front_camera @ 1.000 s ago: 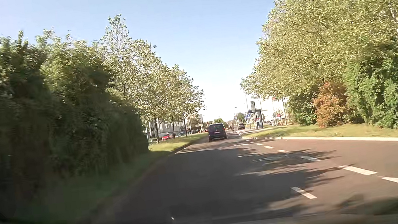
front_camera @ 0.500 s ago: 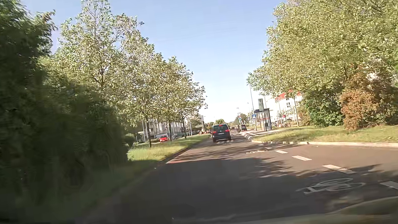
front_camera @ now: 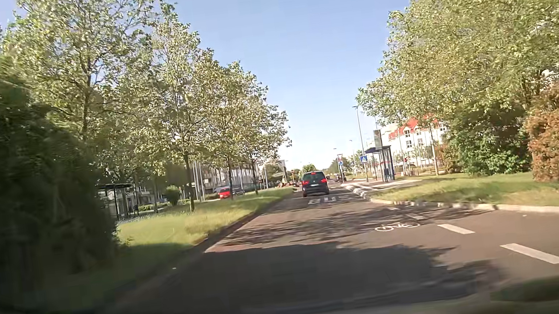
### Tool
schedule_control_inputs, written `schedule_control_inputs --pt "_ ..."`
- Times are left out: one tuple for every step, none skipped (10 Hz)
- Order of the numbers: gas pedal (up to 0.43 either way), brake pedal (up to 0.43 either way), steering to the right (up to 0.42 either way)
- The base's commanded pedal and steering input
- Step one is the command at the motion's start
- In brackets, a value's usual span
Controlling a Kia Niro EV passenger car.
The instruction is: Follow the waypoints while adhering to traffic rules and regulations
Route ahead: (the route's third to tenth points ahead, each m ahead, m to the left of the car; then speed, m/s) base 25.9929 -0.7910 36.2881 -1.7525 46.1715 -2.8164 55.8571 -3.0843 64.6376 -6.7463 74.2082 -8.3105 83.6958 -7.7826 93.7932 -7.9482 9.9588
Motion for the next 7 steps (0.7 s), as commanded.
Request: schedule_control_inputs --pt "0.000 0.146 0.011" --pt "0.000 0.152 0.011" --pt "0.000 0.152 0.011" --pt "0.000 0.159 0.011" --pt "0.000 0.159 0.011" --pt "0.000 0.165 0.012" --pt "0.000 0.165 0.012"
